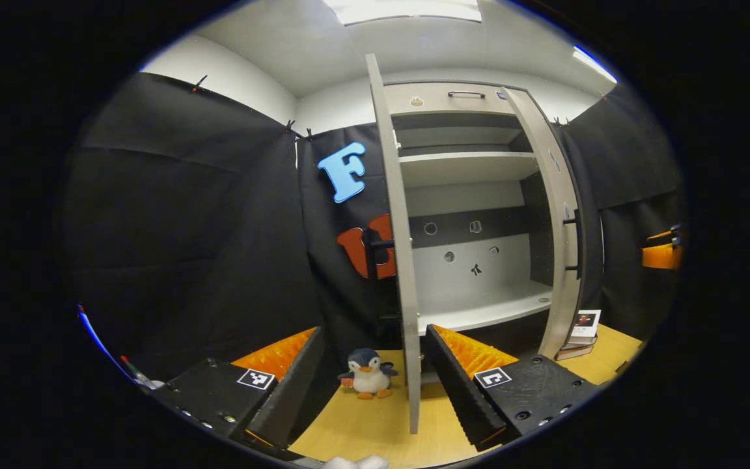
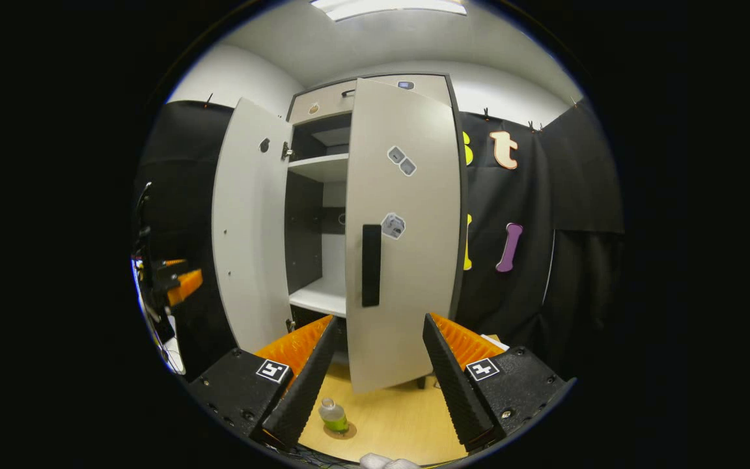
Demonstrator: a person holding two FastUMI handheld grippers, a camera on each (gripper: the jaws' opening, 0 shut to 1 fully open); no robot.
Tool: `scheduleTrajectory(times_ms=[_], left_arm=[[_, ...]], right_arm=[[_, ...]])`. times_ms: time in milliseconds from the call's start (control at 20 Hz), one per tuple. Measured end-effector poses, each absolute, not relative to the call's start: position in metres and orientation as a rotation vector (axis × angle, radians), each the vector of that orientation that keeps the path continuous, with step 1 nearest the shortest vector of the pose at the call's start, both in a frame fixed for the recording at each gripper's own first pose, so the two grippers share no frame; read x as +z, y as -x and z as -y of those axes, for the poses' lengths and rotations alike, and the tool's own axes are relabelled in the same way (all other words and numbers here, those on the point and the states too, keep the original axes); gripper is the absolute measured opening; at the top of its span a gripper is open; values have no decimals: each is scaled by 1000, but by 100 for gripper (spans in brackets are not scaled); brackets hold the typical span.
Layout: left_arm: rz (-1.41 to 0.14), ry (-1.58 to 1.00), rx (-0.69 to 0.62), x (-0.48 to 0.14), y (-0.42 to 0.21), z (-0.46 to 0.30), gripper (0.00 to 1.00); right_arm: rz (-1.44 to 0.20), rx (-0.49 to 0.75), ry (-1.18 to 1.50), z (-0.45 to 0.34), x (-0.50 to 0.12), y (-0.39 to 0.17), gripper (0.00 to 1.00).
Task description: Grasp the bottle in the cabinet with the left hand and place it on the coaster, then close the right door with the right hand and the left door with the left hand.
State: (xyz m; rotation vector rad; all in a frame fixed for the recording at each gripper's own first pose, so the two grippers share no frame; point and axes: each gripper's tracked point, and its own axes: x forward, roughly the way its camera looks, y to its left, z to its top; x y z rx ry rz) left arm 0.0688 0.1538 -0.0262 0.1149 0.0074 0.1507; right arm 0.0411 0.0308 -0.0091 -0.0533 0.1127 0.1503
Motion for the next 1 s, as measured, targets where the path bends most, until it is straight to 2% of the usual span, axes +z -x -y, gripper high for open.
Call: scheduleTrajectory(times_ms=[400, 650, 850, 1000], left_arm=[[-4, -49, 238, -22, -127, -219, 95], [10, -37, 210, -12, -150, -215, 96], [9, -60, 222, -11, -151, -213, 89], [3, -51, 216, -11, -150, -210, 89]], right_arm=[[-152, 52, 37, -11, -23, -5, 81], [-171, 11, 31, 0, -29, 8, 81], [-176, 18, 22, -2, -31, 13, 81], [-179, 20, 29, 0, -31, 14, 81]])
